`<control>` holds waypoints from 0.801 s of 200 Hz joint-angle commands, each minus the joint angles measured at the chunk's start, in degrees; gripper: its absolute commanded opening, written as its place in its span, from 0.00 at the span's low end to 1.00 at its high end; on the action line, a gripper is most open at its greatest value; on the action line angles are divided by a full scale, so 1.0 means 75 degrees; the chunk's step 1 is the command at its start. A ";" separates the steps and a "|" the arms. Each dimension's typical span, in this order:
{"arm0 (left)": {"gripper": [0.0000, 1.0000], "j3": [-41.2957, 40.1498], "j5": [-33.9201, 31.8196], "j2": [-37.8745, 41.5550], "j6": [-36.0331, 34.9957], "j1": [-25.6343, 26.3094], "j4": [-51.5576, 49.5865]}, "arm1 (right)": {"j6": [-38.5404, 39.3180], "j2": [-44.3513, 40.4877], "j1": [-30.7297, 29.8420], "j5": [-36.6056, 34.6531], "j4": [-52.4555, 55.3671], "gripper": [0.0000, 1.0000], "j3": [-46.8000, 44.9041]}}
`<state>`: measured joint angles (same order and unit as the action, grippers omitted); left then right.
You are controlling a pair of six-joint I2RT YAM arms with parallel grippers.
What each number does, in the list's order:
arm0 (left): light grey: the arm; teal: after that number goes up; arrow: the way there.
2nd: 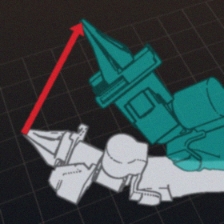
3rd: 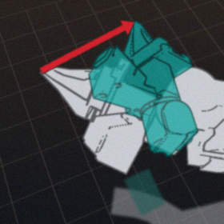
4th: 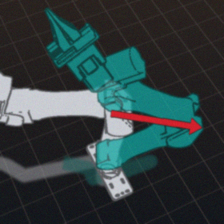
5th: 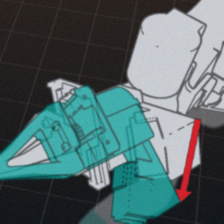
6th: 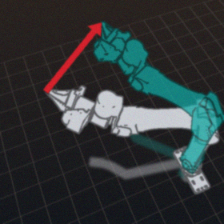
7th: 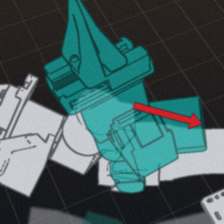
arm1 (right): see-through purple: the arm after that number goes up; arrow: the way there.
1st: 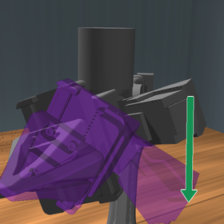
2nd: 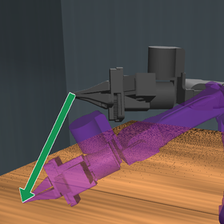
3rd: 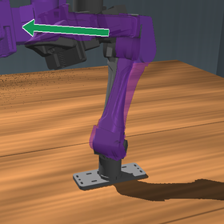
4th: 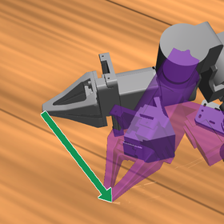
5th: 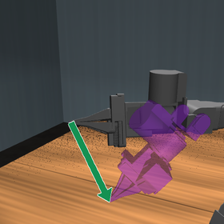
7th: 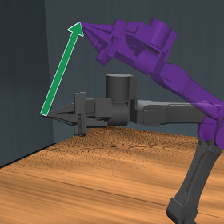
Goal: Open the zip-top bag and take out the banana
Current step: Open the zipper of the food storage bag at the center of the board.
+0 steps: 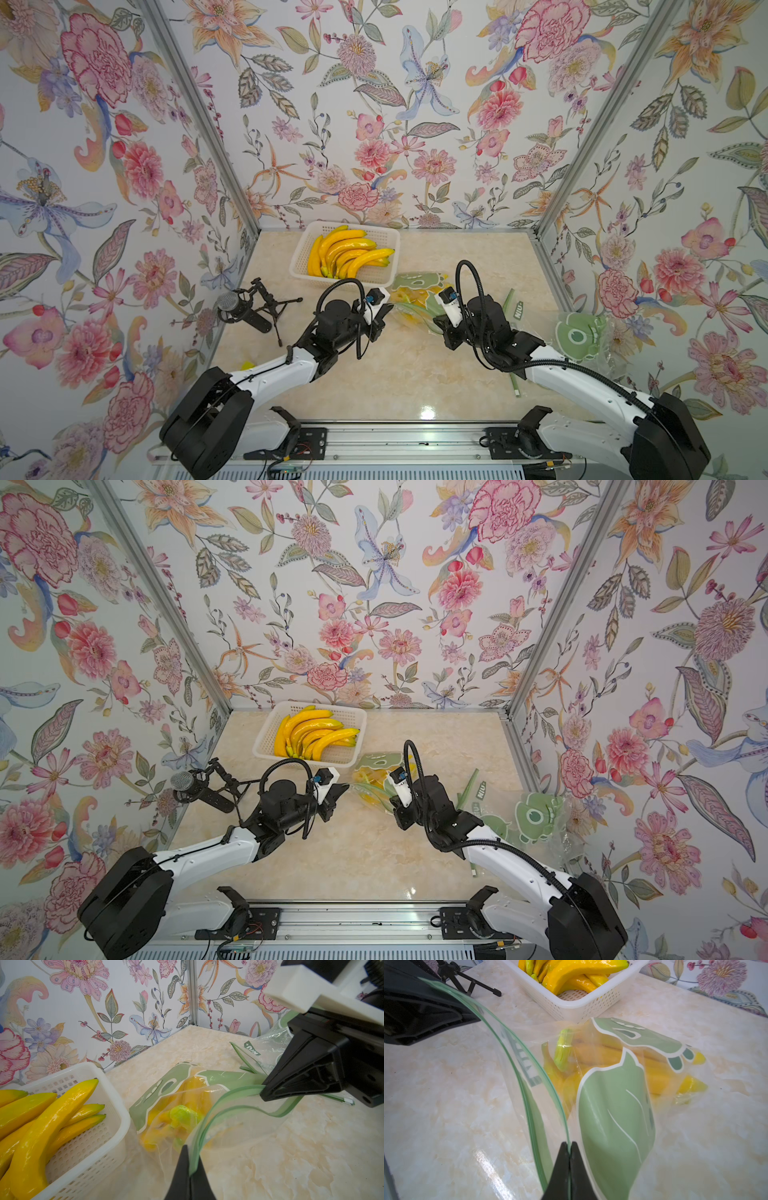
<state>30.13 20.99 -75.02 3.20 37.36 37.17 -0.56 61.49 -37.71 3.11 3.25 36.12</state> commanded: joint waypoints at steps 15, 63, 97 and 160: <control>0.04 0.1060 -0.0633 -0.1030 0.0291 0.0621 0.0642 | -0.0445 -0.1114 0.0376 -0.1579 0.0430 0.00 -0.0110; 0.09 0.1983 -0.1914 -0.1743 0.1002 0.0713 0.0233 | -0.0898 -0.1695 0.0368 -0.2034 0.0397 0.00 -0.0514; 0.18 0.1445 -0.2788 -0.0868 0.1535 0.0721 -0.0685 | -0.1320 -0.1354 -0.0195 -0.1803 -0.0253 0.00 -0.0813; 0.47 -0.0746 -0.3044 0.2278 0.3040 0.0804 -0.1286 | -0.1476 -0.0367 -0.1544 -0.1974 -0.1670 0.00 -0.0831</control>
<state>27.86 -0.78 -63.53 19.11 42.72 29.78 -9.76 56.80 -46.92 -10.48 -2.92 29.91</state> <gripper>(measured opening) 0.461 0.047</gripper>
